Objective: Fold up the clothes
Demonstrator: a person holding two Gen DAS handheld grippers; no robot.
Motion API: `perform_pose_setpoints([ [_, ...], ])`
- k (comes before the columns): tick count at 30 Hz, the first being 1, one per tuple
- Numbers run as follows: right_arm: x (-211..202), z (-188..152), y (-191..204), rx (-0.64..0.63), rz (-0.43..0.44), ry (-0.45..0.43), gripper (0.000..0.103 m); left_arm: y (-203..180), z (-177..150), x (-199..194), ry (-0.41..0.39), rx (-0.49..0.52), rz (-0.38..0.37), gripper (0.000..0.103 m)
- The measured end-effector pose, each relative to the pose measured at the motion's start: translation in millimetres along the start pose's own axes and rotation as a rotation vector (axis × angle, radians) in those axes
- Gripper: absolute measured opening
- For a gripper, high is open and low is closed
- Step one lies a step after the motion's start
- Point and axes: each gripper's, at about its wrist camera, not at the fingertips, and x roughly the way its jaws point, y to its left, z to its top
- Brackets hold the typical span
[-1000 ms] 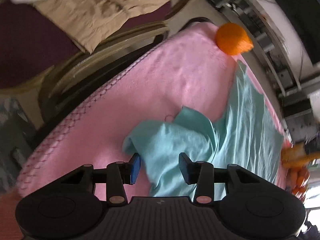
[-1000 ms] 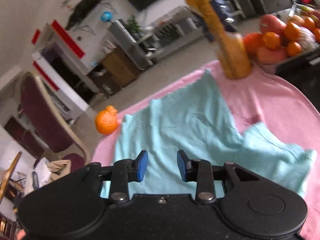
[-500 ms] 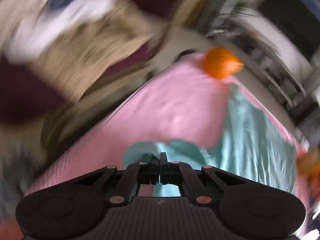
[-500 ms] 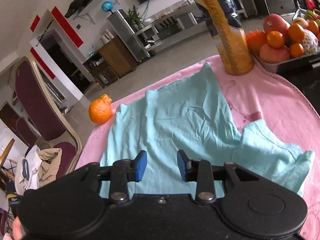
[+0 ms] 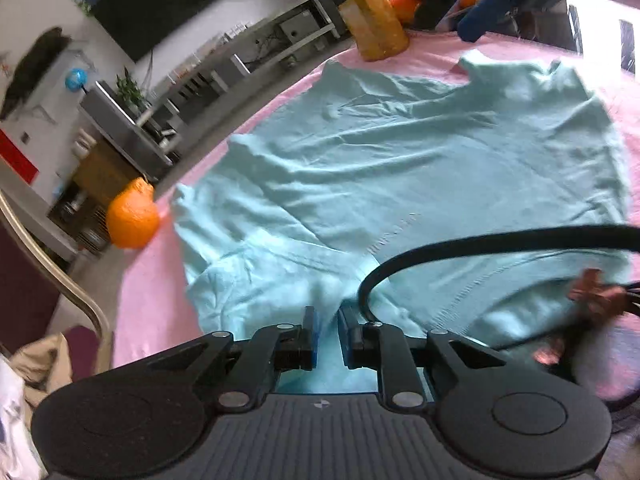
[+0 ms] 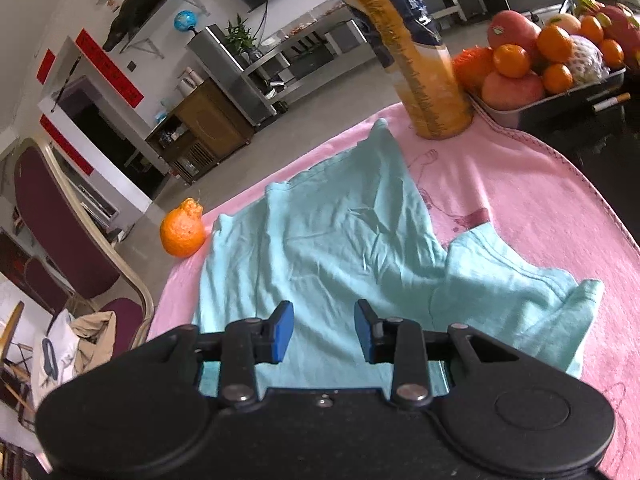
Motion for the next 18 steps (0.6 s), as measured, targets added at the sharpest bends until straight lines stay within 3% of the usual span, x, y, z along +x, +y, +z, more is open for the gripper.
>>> perform_pose_setpoints([
  [2, -1.8, 0.7, -1.9, 0.013, -0.001, -0.002, 0.034, 15.0, -2.5, -10.2, -0.011, -0.084, -0.038, 0.028],
  [5, -6.5, 2.6, -5.3, 0.04, 0.003, -0.018, 0.034, 50.3, -2.6, -20.8, -0.042, -0.309, -0.11, 0.029],
  [9, -13.3, 6.9, -11.4, 0.079, 0.009, -0.048, 0.034, 74.1, 10.6, -3.7, 0.005, -0.48, -0.175, 0.029],
  [11, -14.1, 9.1, -16.1, 0.106, 0.015, -0.05, 0.034, 65.5, 22.6, 0.1, 0.012, -0.435, -0.187, 0.038],
  [15, -15.2, 12.4, -23.9, 0.135, 0.014, -0.043, 0.035, 46.7, 42.6, 13.1, 0.091, -0.313, -0.227, 0.039],
  [18, -22.5, 16.7, -32.5, 0.157, 0.009, -0.065, 0.035, 28.8, 48.3, 13.9, 0.113, -0.136, -0.166, 0.039],
])
